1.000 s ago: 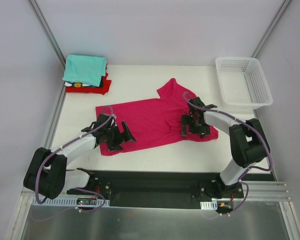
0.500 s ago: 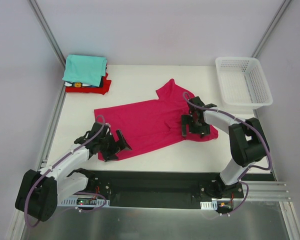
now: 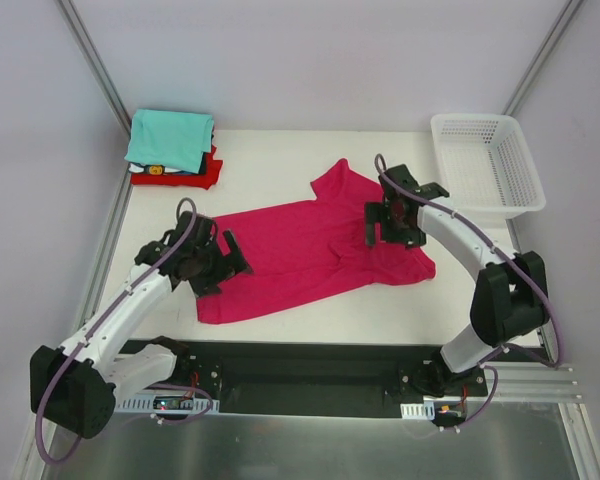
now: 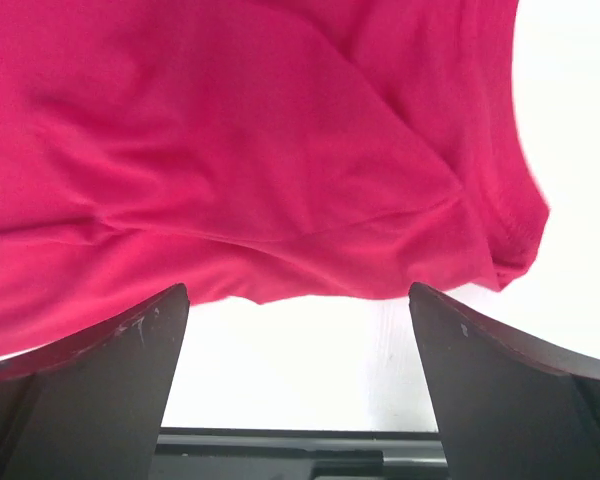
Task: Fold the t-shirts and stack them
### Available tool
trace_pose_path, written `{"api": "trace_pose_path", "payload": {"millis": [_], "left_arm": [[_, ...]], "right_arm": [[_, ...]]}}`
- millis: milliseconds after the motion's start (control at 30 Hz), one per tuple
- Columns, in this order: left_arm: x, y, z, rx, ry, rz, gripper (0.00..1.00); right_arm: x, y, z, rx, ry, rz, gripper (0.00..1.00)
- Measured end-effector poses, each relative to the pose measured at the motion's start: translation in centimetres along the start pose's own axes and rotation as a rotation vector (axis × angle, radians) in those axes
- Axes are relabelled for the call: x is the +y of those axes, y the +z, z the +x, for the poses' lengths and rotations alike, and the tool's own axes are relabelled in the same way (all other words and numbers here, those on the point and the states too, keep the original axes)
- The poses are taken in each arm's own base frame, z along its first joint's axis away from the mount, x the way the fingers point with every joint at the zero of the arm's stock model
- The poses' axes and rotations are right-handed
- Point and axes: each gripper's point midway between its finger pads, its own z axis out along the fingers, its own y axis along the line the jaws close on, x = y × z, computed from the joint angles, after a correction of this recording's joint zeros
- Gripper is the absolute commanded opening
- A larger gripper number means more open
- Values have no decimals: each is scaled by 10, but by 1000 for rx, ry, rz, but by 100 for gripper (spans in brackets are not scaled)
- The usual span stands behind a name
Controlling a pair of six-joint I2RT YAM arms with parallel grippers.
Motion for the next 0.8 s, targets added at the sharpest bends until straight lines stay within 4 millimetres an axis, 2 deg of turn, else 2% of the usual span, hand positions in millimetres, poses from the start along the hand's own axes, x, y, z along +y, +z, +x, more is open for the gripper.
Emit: {"api": "trace_pose_path", "payload": {"millis": [100, 200, 300, 367, 467, 567, 667, 800], "left_arm": [[-28, -16, -26, -64, 20, 36, 99], [-40, -20, -41, -88, 30, 30, 99], [-45, -12, -50, -76, 44, 3, 99], [-47, -1, -54, -58, 58, -14, 99], [-45, 15, -58, -32, 78, -40, 99], [-47, 27, -66, -18, 97, -53, 99], [-59, 37, -83, -20, 110, -31, 99], [-77, 47, -106, -36, 126, 12, 99]], "right_arm": [[12, -32, -35, -101, -3, -36, 96], [22, -58, -63, -185, -13, -73, 96], [31, -76, -84, -241, -21, -114, 96], [37, -77, -94, -253, -23, -136, 96], [47, -63, -105, -232, -24, -188, 96], [54, -32, -115, -182, -17, -239, 96], [59, 4, -122, -124, 3, -320, 96], [66, 30, -129, -73, 23, -437, 96]]}}
